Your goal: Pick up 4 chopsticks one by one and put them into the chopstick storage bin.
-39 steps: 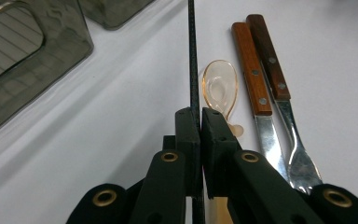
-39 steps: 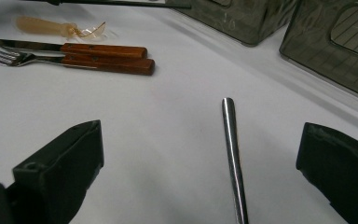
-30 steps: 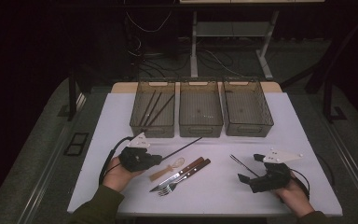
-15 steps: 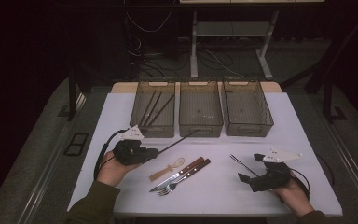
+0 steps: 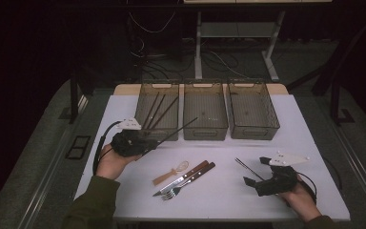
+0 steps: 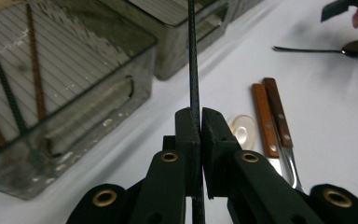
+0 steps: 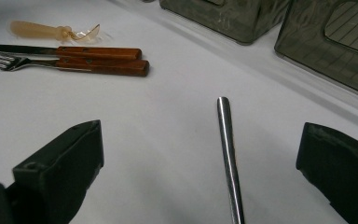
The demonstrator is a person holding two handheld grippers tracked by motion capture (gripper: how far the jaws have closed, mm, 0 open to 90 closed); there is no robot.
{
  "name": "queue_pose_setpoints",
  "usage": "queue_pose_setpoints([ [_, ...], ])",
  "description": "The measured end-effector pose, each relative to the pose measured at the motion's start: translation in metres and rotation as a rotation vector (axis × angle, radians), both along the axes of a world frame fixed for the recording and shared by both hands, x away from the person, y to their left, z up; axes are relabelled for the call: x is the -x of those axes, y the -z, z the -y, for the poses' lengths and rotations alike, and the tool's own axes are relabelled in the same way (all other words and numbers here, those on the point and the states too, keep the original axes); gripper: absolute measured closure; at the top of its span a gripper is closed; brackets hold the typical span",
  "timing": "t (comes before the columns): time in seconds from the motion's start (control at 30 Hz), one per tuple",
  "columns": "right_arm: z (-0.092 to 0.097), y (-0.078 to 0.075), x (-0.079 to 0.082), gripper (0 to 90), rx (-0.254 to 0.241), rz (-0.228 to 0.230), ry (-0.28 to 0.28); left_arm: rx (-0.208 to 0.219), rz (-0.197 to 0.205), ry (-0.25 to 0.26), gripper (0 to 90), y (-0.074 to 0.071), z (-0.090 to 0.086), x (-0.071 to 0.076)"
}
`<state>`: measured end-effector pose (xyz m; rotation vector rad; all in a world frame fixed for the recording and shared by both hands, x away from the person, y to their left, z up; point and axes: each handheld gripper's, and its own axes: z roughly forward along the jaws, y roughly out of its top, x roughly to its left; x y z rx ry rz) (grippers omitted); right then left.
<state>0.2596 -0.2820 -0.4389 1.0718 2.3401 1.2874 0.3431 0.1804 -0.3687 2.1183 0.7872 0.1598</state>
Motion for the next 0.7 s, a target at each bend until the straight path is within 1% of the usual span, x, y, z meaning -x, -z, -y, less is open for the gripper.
queue_pose_setpoints([
  [0.2, 0.0, 0.0, -0.001, 0.9, 0.0, -0.003, 0.0, -0.004, -0.004, -0.035, 85.7, -0.006, 0.0, -0.018],
  [0.37, 0.0, 0.0, 0.0, 0.9, 0.002, -0.001, -0.002, -0.022, 0.003, -0.067, 85.7, -0.013, 0.001, -0.035],
  [0.4, 0.0, 0.0, 0.0, 0.9, 0.0, -0.001, -0.003, -0.017, 0.004, -0.077, 85.7, -0.015, 0.001, -0.038],
  [0.5, 0.001, 0.0, 0.0, 0.9, -0.001, 0.0, -0.002, -0.028, 0.009, -0.102, 85.7, -0.02, 0.0, -0.048],
  [0.53, 0.001, 0.0, 0.0, 0.9, -0.001, -0.001, -0.002, -0.02, 0.009, -0.115, 85.7, -0.022, 0.0, -0.051],
  [0.57, 0.001, 0.0, 0.0, 0.9, -0.001, 0.0, -0.003, -0.025, 0.01, -0.121, 85.7, -0.023, 0.0, -0.054],
  [0.63, 0.001, 0.0, 0.0, 0.9, 0.0, 0.002, -0.005, -0.032, 0.01, -0.144, 85.7, -0.026, 0.0, -0.062],
  [0.7, 0.001, 0.0, 0.0, 0.9, -0.001, 0.002, -0.005, -0.029, 0.006, -0.167, 85.7, -0.026, 0.0, -0.069],
])
